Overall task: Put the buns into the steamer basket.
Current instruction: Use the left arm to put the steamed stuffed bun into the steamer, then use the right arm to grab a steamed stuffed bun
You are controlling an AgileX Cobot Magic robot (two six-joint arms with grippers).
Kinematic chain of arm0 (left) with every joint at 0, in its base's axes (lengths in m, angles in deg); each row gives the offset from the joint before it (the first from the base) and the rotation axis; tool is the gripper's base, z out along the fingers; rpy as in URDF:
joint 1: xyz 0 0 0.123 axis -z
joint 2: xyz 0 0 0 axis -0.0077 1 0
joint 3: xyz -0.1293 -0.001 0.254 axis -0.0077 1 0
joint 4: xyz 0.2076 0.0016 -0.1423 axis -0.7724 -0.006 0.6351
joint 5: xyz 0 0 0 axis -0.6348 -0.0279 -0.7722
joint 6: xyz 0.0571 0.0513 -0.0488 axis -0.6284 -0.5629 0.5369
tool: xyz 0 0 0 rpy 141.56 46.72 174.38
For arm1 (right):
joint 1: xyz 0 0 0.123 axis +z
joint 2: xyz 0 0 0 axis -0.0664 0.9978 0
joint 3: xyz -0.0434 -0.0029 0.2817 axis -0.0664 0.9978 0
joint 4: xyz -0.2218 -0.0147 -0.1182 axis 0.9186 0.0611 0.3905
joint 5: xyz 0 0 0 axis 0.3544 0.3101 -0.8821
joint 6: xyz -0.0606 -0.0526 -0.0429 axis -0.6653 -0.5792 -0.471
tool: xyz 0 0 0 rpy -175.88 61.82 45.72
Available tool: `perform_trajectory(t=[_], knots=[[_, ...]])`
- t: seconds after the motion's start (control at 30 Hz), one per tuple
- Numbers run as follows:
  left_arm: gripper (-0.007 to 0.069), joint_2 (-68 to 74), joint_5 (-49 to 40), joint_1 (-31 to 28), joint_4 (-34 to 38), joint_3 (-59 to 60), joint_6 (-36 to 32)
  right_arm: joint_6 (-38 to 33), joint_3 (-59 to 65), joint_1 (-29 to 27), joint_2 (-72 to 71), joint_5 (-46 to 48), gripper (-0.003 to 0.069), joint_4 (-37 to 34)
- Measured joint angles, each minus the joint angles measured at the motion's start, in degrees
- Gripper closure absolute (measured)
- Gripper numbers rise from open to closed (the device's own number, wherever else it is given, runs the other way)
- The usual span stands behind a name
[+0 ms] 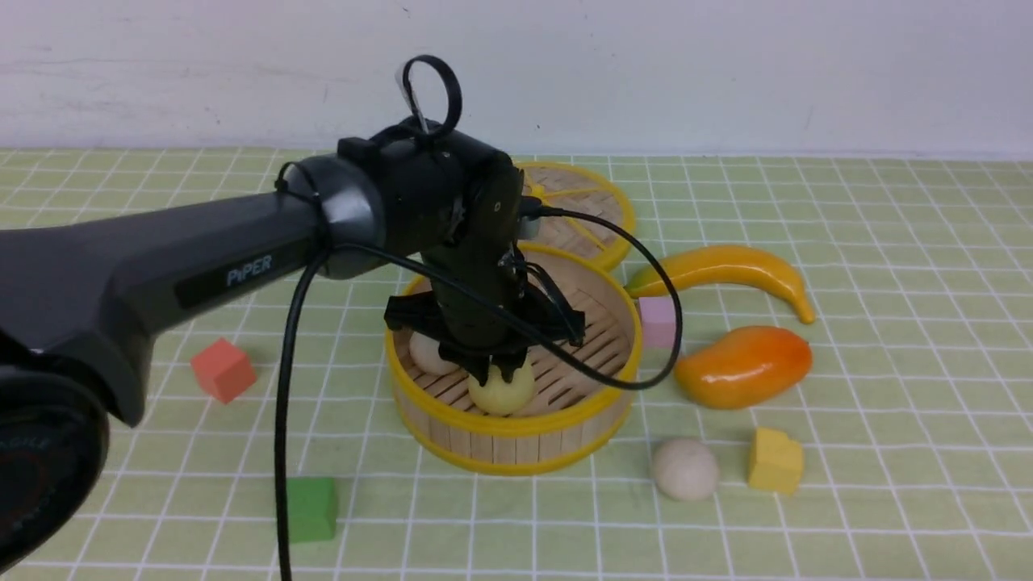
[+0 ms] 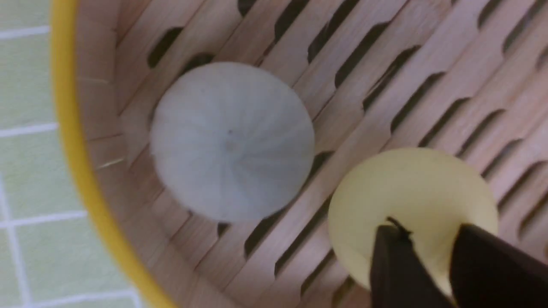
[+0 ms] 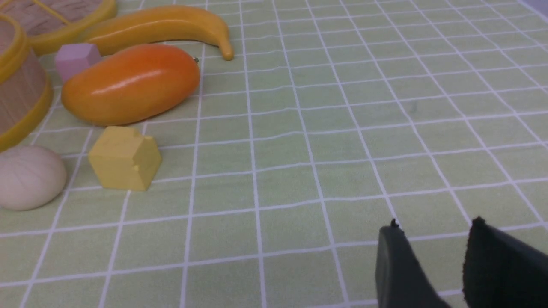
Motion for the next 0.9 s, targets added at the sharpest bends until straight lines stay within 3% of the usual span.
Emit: perform_trajectory(t=[0.23,0.47,0.53,0.73,0.9], knots=[[0.0197,-9.77,-3.93,0.0,-3.66,0.0,-2.18,0.0,0.0,0.0,0.0,0.0,0.0419,0.0],[0.0199,-25.08,-13.38,0.0,-4.51,0.06,-5.43,0.0,0.0,0.0,0.0,0.0,0.0419,0.0],[0.0225,-30.69,-15.49,0.0,-4.51,0.11,-5.71,0.0,0.0,0.0,0.0,0.0,0.0419,0.0],[0.04,-51.32,-17.77,0.0,-4.63,6.05,-5.83,0.0,0.0,0.0,0.0,0.0,0.0419,0.0],[0.0575,-67.24,-13.72,0.0,-4.7,20.21,-5.83,0.0,0.0,0.0,0.0,0.0,0.0419,0.0]])
